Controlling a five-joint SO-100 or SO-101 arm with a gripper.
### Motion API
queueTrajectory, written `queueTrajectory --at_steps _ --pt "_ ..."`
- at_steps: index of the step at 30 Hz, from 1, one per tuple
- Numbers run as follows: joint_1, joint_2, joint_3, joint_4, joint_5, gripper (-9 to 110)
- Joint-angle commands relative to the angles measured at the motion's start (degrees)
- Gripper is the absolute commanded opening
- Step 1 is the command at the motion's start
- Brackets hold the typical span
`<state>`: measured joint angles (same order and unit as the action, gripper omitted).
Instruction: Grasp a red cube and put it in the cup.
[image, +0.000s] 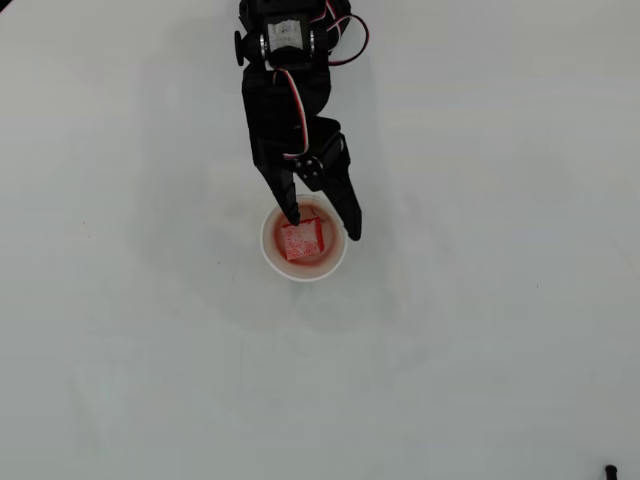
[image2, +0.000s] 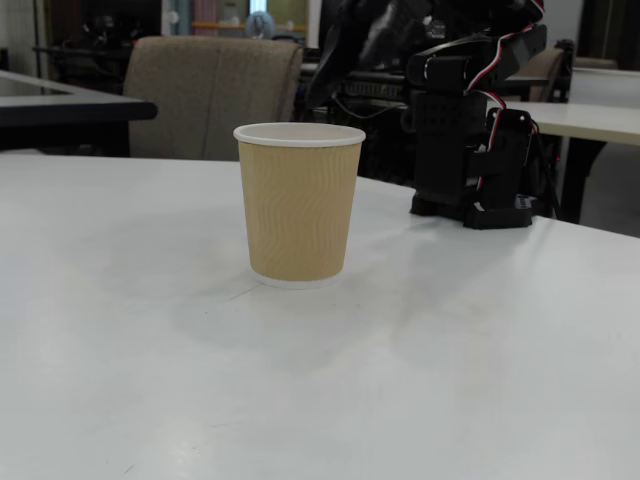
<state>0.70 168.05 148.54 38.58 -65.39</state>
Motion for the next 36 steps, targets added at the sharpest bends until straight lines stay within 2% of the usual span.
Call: queueTrajectory --at_steps 1,10,26,33,36 --pt "1.49 0.18 -4.66 -2.37 8.35 29" --pt "4.57 0.26 -3.25 -5.19 16.35 29" --pt "12.48 3.25 -4.66 -4.57 22.59 29" --pt "18.54 5.10 -1.14 -7.21 32.34 21" --pt "20.04 5.19 1.05 -7.12 34.45 8"
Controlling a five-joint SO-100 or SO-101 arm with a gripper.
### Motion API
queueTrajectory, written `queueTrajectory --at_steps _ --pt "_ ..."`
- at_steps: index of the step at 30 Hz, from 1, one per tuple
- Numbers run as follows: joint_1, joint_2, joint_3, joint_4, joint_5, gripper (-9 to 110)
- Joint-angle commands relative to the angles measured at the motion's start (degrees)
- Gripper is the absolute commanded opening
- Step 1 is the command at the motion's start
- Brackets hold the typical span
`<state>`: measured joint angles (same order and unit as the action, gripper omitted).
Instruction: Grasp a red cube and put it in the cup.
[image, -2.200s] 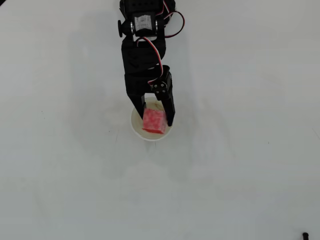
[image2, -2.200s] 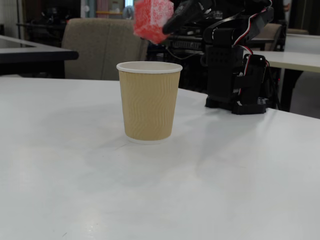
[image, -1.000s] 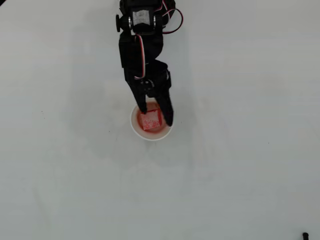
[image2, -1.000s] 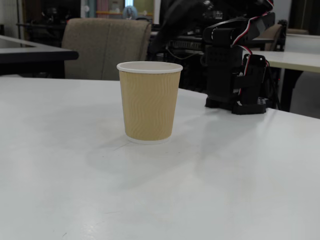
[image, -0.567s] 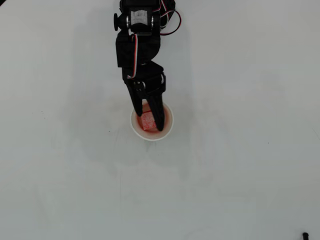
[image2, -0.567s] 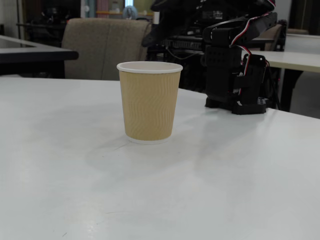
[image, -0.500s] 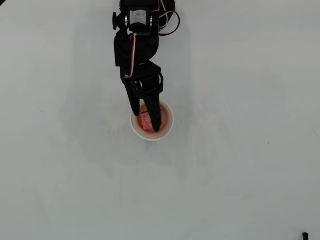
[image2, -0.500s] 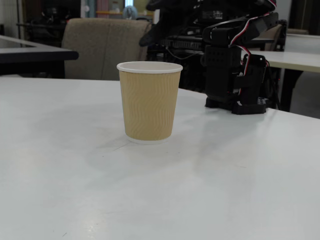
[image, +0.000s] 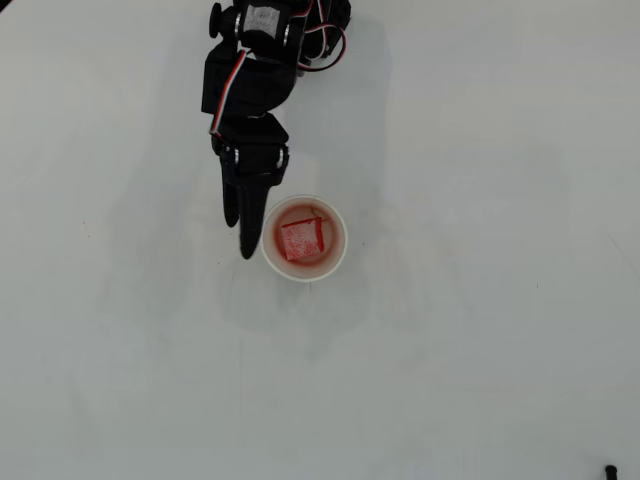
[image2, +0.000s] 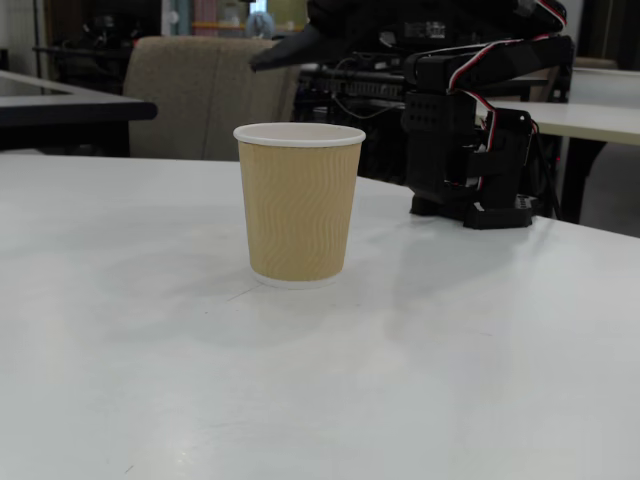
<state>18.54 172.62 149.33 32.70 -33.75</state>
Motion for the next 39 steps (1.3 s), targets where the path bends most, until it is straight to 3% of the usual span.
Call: queueTrajectory --at_steps 1,13,39 --pt "2.64 0.70 1.23 -1.05 3.25 4" --pt "5.36 6.77 13.54 1.49 18.72 0" --pt "-8.09 13.27 23.20 8.79 18.02 0"
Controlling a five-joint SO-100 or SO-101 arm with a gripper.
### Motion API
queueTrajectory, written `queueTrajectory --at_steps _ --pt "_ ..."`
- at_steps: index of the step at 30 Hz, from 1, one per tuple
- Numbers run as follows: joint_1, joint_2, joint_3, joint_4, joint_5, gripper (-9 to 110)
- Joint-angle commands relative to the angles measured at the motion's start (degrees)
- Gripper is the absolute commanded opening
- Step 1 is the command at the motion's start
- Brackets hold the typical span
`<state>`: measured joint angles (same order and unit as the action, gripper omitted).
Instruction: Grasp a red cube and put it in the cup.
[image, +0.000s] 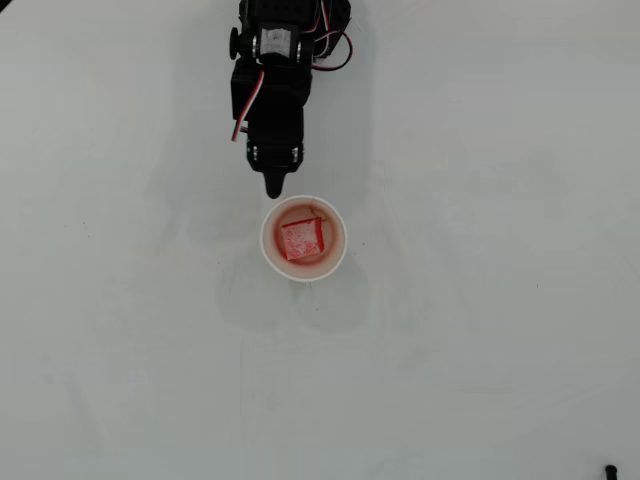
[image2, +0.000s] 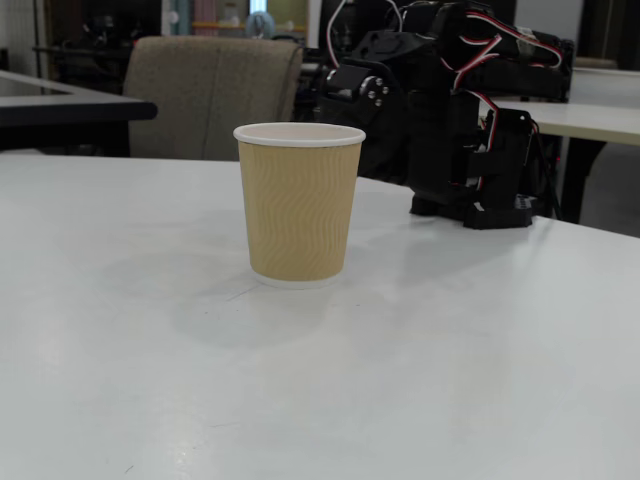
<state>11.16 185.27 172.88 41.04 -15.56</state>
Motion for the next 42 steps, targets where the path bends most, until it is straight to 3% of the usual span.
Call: queueTrajectory --at_steps 1,42 --pt "-0.97 0.62 -0.26 0.62 -0.18 0" --pt "-5.01 0.70 7.21 -2.29 0.18 0"
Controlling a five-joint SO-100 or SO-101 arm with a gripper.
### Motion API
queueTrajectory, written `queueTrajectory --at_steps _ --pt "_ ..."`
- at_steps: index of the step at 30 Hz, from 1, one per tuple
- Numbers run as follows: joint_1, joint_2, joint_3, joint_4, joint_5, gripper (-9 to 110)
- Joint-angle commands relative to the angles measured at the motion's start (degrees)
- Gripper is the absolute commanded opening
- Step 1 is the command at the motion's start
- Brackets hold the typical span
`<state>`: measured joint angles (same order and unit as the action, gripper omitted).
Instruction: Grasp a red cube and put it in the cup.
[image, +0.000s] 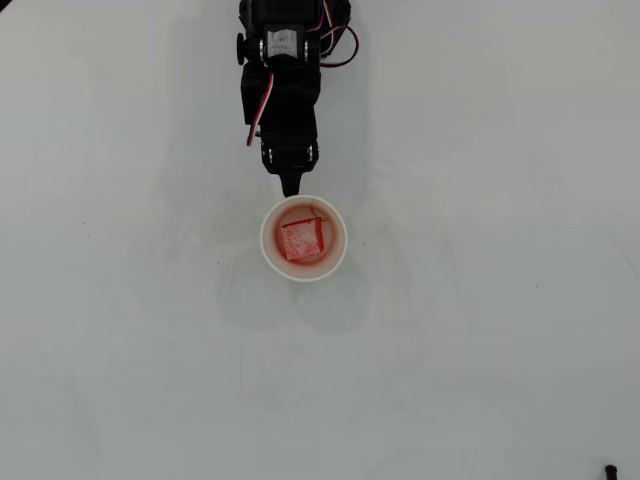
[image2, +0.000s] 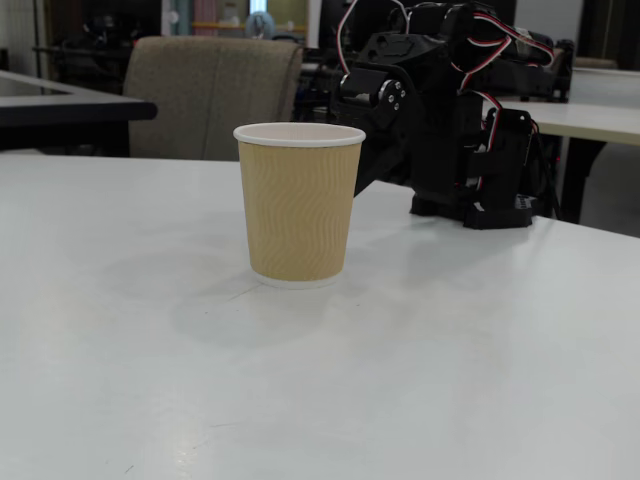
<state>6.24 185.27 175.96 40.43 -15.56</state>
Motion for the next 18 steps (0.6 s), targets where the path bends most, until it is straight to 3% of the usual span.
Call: queueTrajectory --at_steps 1,18 --pt "-0.09 0.70 4.13 -1.67 0.18 0" --pt "-0.09 0.70 4.31 -2.11 0.18 0"
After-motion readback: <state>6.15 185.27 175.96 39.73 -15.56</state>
